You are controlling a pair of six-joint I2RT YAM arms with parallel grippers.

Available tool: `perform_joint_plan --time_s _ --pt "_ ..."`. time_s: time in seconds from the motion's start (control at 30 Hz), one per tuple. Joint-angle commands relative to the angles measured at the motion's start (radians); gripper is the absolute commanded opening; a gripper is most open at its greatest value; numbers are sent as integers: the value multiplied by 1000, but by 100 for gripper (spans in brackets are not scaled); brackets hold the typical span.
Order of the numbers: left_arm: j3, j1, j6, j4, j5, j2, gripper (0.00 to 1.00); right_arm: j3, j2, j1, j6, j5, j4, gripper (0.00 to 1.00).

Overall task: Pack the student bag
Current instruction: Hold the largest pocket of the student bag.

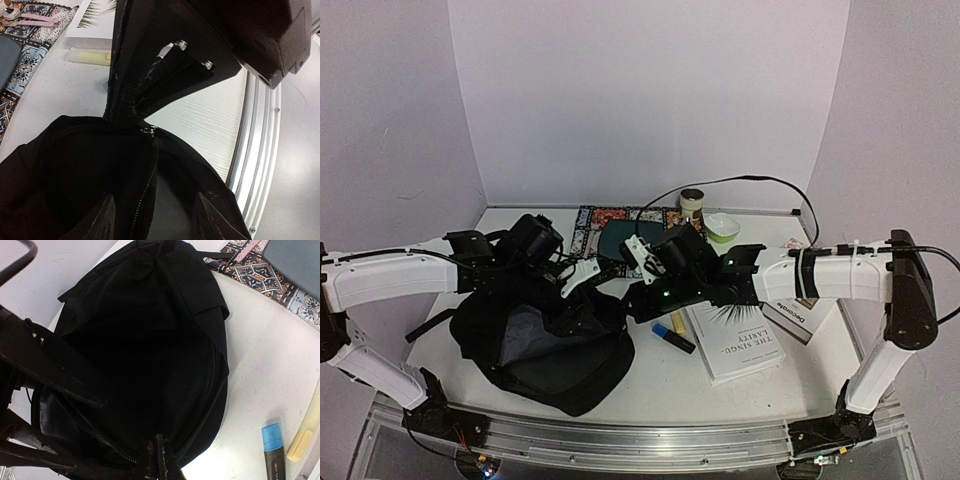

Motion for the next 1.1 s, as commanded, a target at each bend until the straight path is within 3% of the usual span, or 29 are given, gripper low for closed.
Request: perform_joint_plan --time_s 0.0,0.3,0.53,0.63,0.73,0.8,0.87,1.07 --pt "-6 -9 11 24 9 9 54 12 -23 -20 2 9 26 0" --pt "1 -20 43 26 -150 33 62 41 2 -26 7 -28 31 0" --pt "24 -27 105 33 -180 54 60 48 11 -25 11 -31 40 0" --pt "27 -30 109 34 -170 75 46 50 10 -28 12 -23 40 0" --pt "41 -36 102 34 -149 82 18 52 8 -32 12 -19 40 0" --pt "52 -41 94 32 -122 68 5 50 4 -40 11 -12 40 0" --pt "55 -43 80 30 -83 35 0 46 0 -55 7 -7 40 0" --pt "51 -46 14 4 55 -71 0 70 6 -131 -23 -21 38 0"
